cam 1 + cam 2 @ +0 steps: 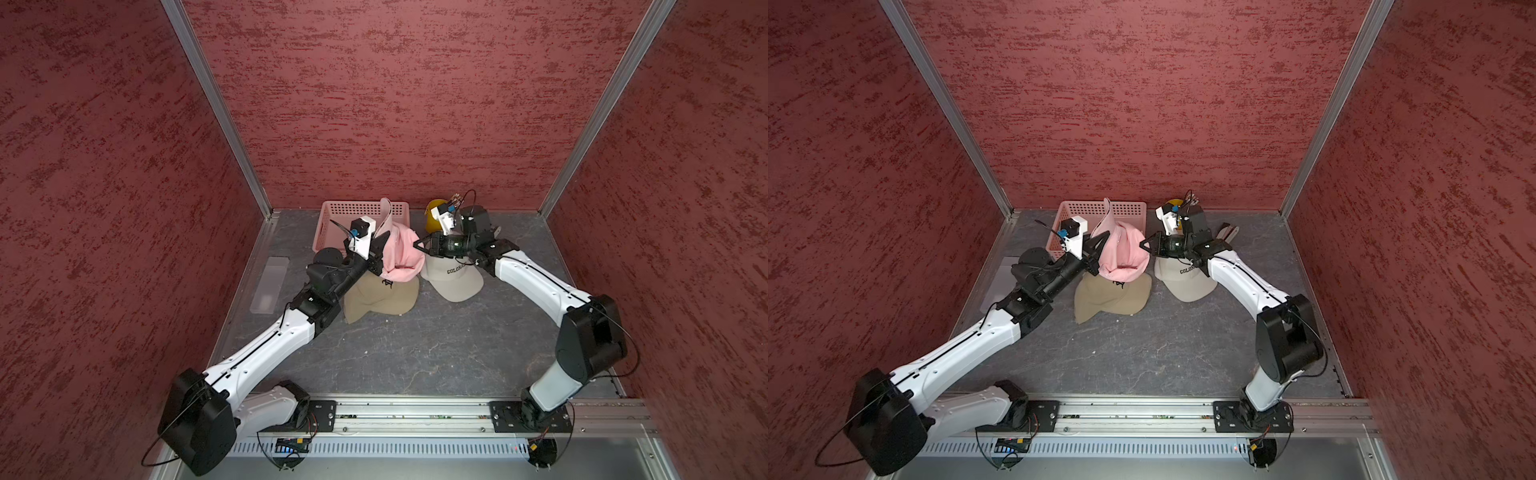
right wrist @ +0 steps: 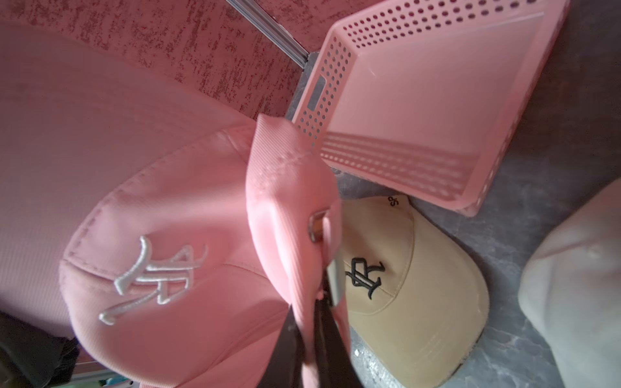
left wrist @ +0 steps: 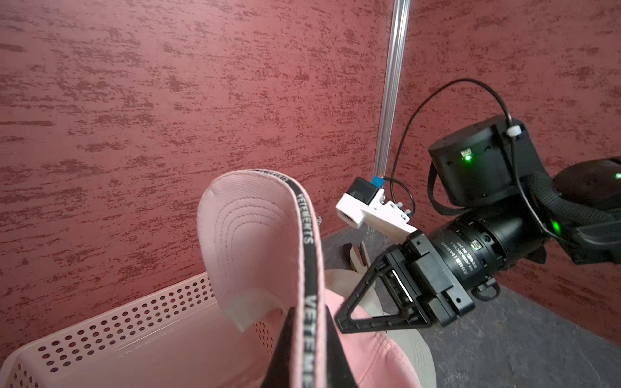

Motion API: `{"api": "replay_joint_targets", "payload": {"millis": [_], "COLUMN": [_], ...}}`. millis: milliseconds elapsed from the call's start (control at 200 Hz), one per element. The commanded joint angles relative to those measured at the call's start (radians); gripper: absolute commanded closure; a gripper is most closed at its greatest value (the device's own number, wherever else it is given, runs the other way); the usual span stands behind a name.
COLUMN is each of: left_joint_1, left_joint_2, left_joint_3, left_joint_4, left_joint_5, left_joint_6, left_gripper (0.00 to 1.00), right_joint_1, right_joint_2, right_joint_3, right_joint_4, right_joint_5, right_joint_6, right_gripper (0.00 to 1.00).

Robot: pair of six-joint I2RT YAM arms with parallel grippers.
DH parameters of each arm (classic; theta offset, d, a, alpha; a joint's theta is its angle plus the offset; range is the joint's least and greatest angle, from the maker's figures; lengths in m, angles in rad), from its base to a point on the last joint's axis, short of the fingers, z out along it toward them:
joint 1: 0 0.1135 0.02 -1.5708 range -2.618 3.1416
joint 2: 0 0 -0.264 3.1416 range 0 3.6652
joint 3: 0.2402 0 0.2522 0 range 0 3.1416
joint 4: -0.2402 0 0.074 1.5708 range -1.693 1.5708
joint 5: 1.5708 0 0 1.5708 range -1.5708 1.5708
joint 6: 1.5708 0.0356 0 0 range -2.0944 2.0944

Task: Turn the baseball cap inside out
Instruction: Turn over the baseball cap.

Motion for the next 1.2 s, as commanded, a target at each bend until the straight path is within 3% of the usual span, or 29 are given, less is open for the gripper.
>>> {"api": "replay_joint_targets", "payload": {"millis": [0, 105, 210, 326, 461, 551, 701, 826, 957, 1107, 1192], "left_joint_1": [0.085, 0.166, 0.227, 0.233, 0.228, 0.220, 0.198, 0.192, 0.139, 0.012, 0.003], "left_joint_2": [-0.049, -0.084, -0.091, -0.081, -0.046, -0.017, -0.003, 0.020, 0.000, -0.066, -0.062], "left_joint_3": [-0.035, -0.042, -0.040, -0.024, -0.018, -0.013, -0.011, 0.011, 0.046, 0.139, 0.155], "left_joint_4": [0.199, 0.265, 0.344, 0.411, 0.511, 0.564, 0.568, 0.601, 0.452, 0.049, -0.012], "left_joint_5": [0.035, 0.089, 0.169, 0.221, 0.252, 0.251, 0.179, 0.149, 0.003, -0.379, -0.444], "left_joint_6": [-0.215, -0.377, -0.525, -0.640, -0.772, -0.829, -0.825, -0.858, -0.799, -0.615, -0.620], "left_gripper": [1.00, 1.00, 1.00, 1.00, 1.00, 1.00, 1.00, 1.00, 1.00, 1.00, 1.00], "right_joint_1": [-0.060, -0.128, -0.128, -0.122, -0.093, -0.057, 0.040, 0.047, 0.045, 0.040, 0.044], "right_joint_2": [-0.030, -0.052, -0.029, 0.017, 0.080, 0.097, 0.065, 0.054, -0.016, -0.218, -0.302], "right_joint_3": [-0.064, -0.164, -0.193, -0.233, -0.221, -0.153, 0.012, 0.059, 0.050, -0.008, -0.022], "right_joint_4": [0.145, 0.288, 0.346, 0.513, 0.646, 0.561, 0.138, -0.015, -0.100, -0.153, -0.153], "right_joint_5": [-0.060, -0.118, -0.173, -0.216, -0.248, -0.256, -0.141, -0.080, 0.039, 0.290, 0.351], "right_joint_6": [0.041, 0.089, 0.056, 0.115, 0.179, 0.139, -0.146, -0.222, -0.266, -0.320, -0.356], "right_gripper": [0.94, 0.93, 0.88, 0.84, 0.72, 0.66, 0.60, 0.55, 0.51, 0.41, 0.41]}}
